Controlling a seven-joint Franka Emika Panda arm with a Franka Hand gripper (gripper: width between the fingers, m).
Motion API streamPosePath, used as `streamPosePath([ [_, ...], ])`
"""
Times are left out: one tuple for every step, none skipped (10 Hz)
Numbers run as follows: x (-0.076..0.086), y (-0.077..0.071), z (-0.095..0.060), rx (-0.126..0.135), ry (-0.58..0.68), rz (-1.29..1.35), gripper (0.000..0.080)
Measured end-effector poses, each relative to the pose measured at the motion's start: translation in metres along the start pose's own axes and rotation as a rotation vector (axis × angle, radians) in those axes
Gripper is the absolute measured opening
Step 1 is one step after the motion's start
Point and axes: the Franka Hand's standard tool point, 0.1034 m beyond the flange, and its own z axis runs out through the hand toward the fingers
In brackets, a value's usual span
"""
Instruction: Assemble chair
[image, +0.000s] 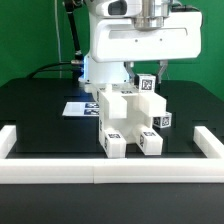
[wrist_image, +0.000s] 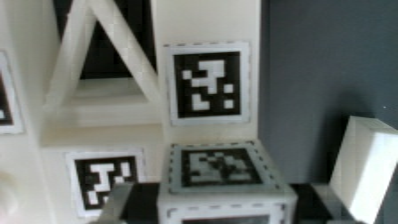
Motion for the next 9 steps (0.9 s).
streamPosePath([
  [0.0000,-0.0002,0.0000,0.001,0.000,0.105,0.0285],
  [0.0000,-0.0002,0.0000,0.001,0.000,0.161,0.0285],
  [0.0000,-0.0002,0.0000,0.001,0.000,0.198,0.0285],
  [0.0000,-0.0003,0.0000,0.001,0.000,0.263,0.0285],
  [0.0000,-0.0003,0.0001,0.001,0.000,0.318,0.0285],
  [0.0000,-0.0004,0.0001,0.001,0.000,0.385,0.0287],
  [0.0000,-0.0005,0.0001,0.002,0.000,0.432,0.0287],
  [0.0000,-0.0007,0.0002,0.002,0.000,0.497,0.0287],
  [0.0000,-0.0008,0.0002,0.003,0.000,0.551,0.0287],
])
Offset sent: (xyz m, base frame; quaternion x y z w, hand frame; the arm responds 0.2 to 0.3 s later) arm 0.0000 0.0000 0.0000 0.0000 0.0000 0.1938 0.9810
